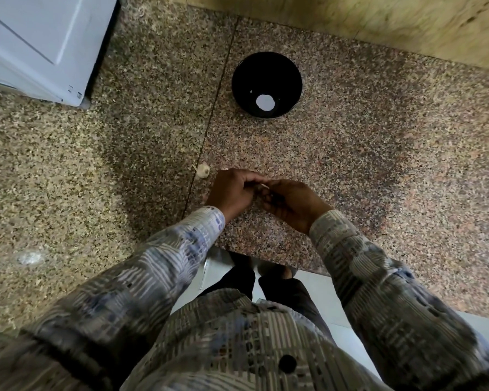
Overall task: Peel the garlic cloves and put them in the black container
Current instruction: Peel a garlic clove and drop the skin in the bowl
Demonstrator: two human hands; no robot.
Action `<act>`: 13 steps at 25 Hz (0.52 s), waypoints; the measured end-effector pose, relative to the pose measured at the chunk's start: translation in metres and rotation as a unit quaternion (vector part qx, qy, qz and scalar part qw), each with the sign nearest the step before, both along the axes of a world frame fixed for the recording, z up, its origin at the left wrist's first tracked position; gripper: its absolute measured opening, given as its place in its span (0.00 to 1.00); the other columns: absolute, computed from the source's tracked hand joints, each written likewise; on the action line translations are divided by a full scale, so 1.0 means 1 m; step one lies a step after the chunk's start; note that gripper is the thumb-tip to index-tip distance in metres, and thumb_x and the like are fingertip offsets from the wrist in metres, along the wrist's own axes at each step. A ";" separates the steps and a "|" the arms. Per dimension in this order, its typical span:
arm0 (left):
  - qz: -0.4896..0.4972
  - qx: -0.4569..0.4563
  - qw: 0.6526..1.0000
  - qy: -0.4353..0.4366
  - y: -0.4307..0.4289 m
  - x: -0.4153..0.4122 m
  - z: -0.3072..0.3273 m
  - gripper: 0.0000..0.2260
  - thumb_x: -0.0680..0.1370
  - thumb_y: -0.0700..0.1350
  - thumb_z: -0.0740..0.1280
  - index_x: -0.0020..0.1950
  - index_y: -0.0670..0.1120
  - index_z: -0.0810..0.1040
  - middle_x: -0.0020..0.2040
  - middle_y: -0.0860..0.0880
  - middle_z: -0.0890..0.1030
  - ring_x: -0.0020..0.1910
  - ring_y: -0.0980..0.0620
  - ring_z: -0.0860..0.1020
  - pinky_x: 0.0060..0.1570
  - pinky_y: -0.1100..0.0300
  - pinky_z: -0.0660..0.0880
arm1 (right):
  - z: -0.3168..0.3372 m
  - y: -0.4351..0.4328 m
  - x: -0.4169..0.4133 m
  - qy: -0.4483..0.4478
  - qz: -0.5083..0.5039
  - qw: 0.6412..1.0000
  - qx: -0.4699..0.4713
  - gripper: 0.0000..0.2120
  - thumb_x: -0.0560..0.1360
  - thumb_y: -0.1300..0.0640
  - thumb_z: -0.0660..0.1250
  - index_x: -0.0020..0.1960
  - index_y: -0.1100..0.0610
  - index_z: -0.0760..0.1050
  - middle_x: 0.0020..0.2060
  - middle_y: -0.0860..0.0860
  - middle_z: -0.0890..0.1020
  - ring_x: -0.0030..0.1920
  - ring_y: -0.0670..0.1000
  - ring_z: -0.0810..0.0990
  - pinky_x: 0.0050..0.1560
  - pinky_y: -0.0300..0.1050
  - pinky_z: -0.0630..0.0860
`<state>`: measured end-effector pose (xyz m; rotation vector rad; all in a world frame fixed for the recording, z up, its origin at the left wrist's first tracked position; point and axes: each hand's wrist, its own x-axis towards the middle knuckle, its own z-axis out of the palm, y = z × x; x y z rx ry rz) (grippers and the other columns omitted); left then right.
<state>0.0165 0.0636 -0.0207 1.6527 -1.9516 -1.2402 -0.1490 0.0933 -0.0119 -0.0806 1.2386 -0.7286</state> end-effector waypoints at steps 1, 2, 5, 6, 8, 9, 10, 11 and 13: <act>0.010 0.010 1.000 -0.002 -0.001 -0.003 -0.003 0.10 0.76 0.39 0.74 0.54 0.51 0.88 0.52 0.54 0.87 0.48 0.60 0.84 0.56 0.60 0.81 | -0.004 0.002 -0.001 0.059 0.018 0.998 -0.013 0.09 0.85 0.63 0.60 0.59 0.66 0.78 0.42 0.57 0.84 0.40 0.53 0.83 0.38 0.44 0.83; 0.007 0.009 1.000 -0.018 -0.002 -0.005 -0.007 0.09 0.76 0.40 0.75 0.53 0.50 0.88 0.51 0.54 0.88 0.47 0.59 0.84 0.56 0.59 0.81 | -0.010 0.004 -0.002 0.164 0.063 0.983 -0.044 0.08 0.84 0.62 0.63 0.56 0.63 0.80 0.42 0.56 0.85 0.40 0.54 0.84 0.38 0.46 0.84; -0.067 -0.047 0.990 -0.118 -0.006 -0.014 -0.012 0.07 0.76 0.42 0.74 0.53 0.49 0.88 0.49 0.50 0.88 0.46 0.51 0.85 0.53 0.56 0.82 | -0.024 0.010 -0.010 0.486 0.276 0.805 -0.201 0.05 0.80 0.54 0.69 0.49 0.52 0.84 0.41 0.47 0.85 0.42 0.52 0.84 0.46 0.48 0.82; -0.093 -0.067 0.983 -0.141 -0.006 -0.018 -0.013 0.06 0.76 0.42 0.74 0.52 0.48 0.88 0.48 0.48 0.88 0.47 0.49 0.85 0.52 0.55 0.82 | -0.023 0.011 -0.011 0.513 0.301 0.771 -0.226 0.05 0.80 0.54 0.70 0.48 0.51 0.84 0.41 0.46 0.84 0.42 0.50 0.83 0.47 0.47 0.82; -0.121 -0.086 0.976 -0.160 -0.007 -0.022 -0.015 0.06 0.76 0.43 0.73 0.52 0.47 0.88 0.48 0.47 0.87 0.48 0.47 0.85 0.53 0.52 0.82 | -0.021 0.009 -0.013 0.515 0.303 0.771 -0.220 0.07 0.80 0.55 0.69 0.45 0.48 0.85 0.40 0.45 0.84 0.40 0.47 0.83 0.49 0.48 0.83; -0.122 -0.090 0.976 -0.158 -0.008 -0.021 -0.016 0.06 0.76 0.43 0.73 0.52 0.47 0.88 0.48 0.46 0.87 0.48 0.45 0.85 0.53 0.52 0.81 | -0.021 0.006 -0.014 0.509 0.295 0.782 -0.204 0.08 0.79 0.55 0.70 0.43 0.47 0.84 0.38 0.44 0.84 0.39 0.46 0.83 0.49 0.49 0.84; -0.122 -0.093 0.976 -0.153 -0.008 -0.020 -0.017 0.06 0.76 0.43 0.73 0.52 0.46 0.88 0.49 0.45 0.87 0.49 0.45 0.85 0.54 0.52 0.81 | -0.023 0.004 -0.014 0.499 0.287 0.796 -0.186 0.09 0.79 0.55 0.71 0.41 0.45 0.84 0.37 0.43 0.85 0.39 0.46 0.84 0.49 0.50 0.85; -0.125 -0.097 0.976 -0.150 -0.008 -0.018 -0.018 0.06 0.76 0.42 0.73 0.52 0.46 0.88 0.49 0.45 0.87 0.49 0.44 0.84 0.54 0.52 0.81 | -0.023 0.002 -0.014 0.490 0.283 0.807 -0.169 0.09 0.77 0.54 0.72 0.40 0.44 0.84 0.37 0.43 0.85 0.40 0.46 0.85 0.50 0.50 0.85; -0.143 -0.101 0.971 -0.160 -0.007 -0.016 -0.018 0.08 0.74 0.42 0.74 0.52 0.47 0.88 0.50 0.44 0.87 0.50 0.43 0.84 0.54 0.53 0.80 | -0.024 -0.002 -0.014 0.477 0.275 0.820 -0.153 0.05 0.75 0.50 0.75 0.40 0.44 0.85 0.38 0.43 0.86 0.41 0.47 0.85 0.51 0.47 0.84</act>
